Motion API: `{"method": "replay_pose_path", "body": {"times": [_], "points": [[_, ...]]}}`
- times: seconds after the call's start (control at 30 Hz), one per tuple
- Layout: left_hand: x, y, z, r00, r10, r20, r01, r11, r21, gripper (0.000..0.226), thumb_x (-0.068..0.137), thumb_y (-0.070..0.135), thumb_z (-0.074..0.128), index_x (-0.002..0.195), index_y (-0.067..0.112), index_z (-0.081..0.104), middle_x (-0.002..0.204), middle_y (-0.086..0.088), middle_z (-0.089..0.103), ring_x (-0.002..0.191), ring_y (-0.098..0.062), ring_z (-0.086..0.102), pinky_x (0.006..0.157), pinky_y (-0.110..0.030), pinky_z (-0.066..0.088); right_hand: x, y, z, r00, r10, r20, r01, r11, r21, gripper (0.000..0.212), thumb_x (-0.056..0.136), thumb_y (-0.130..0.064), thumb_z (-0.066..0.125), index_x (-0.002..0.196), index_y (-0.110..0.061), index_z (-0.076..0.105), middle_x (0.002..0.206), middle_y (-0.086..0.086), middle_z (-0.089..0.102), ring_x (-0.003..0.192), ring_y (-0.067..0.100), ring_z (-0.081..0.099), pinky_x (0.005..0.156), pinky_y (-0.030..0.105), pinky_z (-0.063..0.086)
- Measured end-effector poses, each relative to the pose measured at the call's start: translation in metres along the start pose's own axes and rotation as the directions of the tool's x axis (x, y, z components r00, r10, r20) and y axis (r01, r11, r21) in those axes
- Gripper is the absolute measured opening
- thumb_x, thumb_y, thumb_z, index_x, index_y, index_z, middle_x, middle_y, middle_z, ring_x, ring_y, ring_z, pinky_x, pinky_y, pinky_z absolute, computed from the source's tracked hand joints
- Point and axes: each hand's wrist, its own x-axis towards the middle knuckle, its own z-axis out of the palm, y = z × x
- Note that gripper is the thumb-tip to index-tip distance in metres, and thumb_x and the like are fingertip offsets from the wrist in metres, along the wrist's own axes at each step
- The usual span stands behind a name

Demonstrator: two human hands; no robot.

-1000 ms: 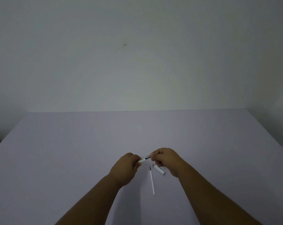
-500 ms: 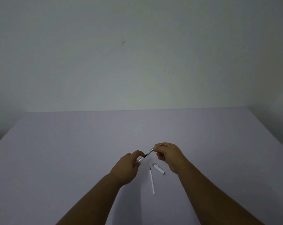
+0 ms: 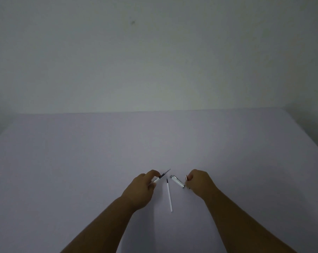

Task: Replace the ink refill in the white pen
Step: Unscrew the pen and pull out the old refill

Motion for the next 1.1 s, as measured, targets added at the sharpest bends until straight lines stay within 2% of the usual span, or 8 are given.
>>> {"method": "replay_pose_path", "body": {"times": [0.2,0.27,0.4,0.67,0.87,0.93,1.03,1.1], "points": [[0.002,-0.003,0.003,1.0,-0.004,0.015,0.004,1.0,0.002,0.029,0.098,0.019,0.04,0.125,0.029,0.047,0.095,-0.001,0.05,0.084,-0.017,0.047,0.076,-0.025,0.038,0.003,0.006,0.006,0.999,-0.017,-0.033,0.014,0.997,-0.069,0.011,0.088,-0.023,0.057,0.079,-0.017,0.055,0.088,0.01,0.063,0.08,0.022,0.058,0.069,0.028,0.043],[0.003,-0.002,0.003,1.0,-0.002,0.022,0.002,1.0,0.001,0.03,0.098,0.019,0.04,0.125,0.029,0.046,0.098,-0.002,0.052,0.085,-0.017,0.048,0.076,-0.025,0.038,0.003,0.007,0.006,0.999,-0.023,-0.034,0.02,0.996,-0.086,0.013,0.088,-0.023,0.058,0.082,-0.012,0.06,0.086,0.008,0.061,0.078,0.02,0.056,0.069,0.03,0.045],[0.006,-0.002,0.003,1.0,0.005,0.021,-0.006,1.0,0.003,0.029,0.098,0.02,0.04,0.125,0.029,0.047,0.098,-0.003,0.053,0.085,-0.018,0.048,0.076,-0.025,0.038,0.004,0.007,0.005,0.999,-0.024,-0.045,0.021,0.998,-0.066,0.023,0.087,-0.023,0.059,0.095,-0.003,0.068,0.099,0.014,0.071,0.093,0.026,0.066,0.078,0.034,0.052],[0.006,0.0,0.004,1.0,0.016,0.025,-0.017,1.0,0.011,0.029,0.098,0.02,0.041,0.125,0.029,0.046,0.097,-0.003,0.052,0.084,-0.018,0.048,0.075,-0.026,0.038,0.002,0.01,0.004,0.998,-0.024,-0.059,0.022,0.999,-0.04,0.025,0.085,-0.024,0.063,0.094,-0.002,0.068,0.1,0.014,0.072,0.094,0.026,0.067,0.079,0.033,0.052],[0.004,0.002,0.004,1.0,0.017,0.023,-0.018,1.0,0.015,0.028,0.098,0.02,0.041,0.124,0.028,0.047,0.096,-0.003,0.052,0.083,-0.019,0.049,0.075,-0.025,0.038,0.0,0.012,0.002,0.998,-0.009,-0.054,0.008,1.0,-0.012,0.018,0.084,-0.021,0.063,0.079,-0.004,0.065,0.095,0.018,0.071,0.076,0.018,0.055,0.077,0.035,0.052],[0.004,0.002,0.003,1.0,0.016,0.026,-0.017,1.0,0.012,0.028,0.098,0.021,0.041,0.125,0.028,0.046,0.098,-0.004,0.053,0.083,-0.018,0.049,0.075,-0.025,0.039,-0.001,0.012,0.0,0.998,-0.002,-0.058,0.002,1.0,-0.008,0.021,0.085,-0.02,0.061,0.072,-0.004,0.063,0.092,0.019,0.07,0.078,0.024,0.061,0.075,0.035,0.052],[0.003,0.004,0.002,1.0,0.015,0.023,-0.015,1.0,0.012,0.028,0.098,0.021,0.041,0.124,0.029,0.047,0.104,-0.009,0.058,0.083,-0.018,0.05,0.075,-0.025,0.04,-0.002,0.012,-0.002,0.99,-0.007,-0.142,0.021,0.995,0.099,0.019,0.085,-0.015,0.057,0.088,-0.001,0.069,0.091,0.012,0.072,0.088,0.025,0.066,0.075,0.031,0.051],[0.004,0.006,0.002,1.0,0.014,0.027,-0.014,1.0,0.009,0.028,0.098,0.02,0.041,0.124,0.028,0.046,0.107,-0.01,0.059,0.084,-0.018,0.05,0.075,-0.025,0.04,-0.003,0.007,-0.006,0.996,-0.007,-0.094,0.041,0.932,0.36,0.01,0.083,-0.01,0.061,0.085,-0.009,0.071,0.08,0.004,0.068,0.075,0.018,0.061,0.069,0.026,0.046]]}}
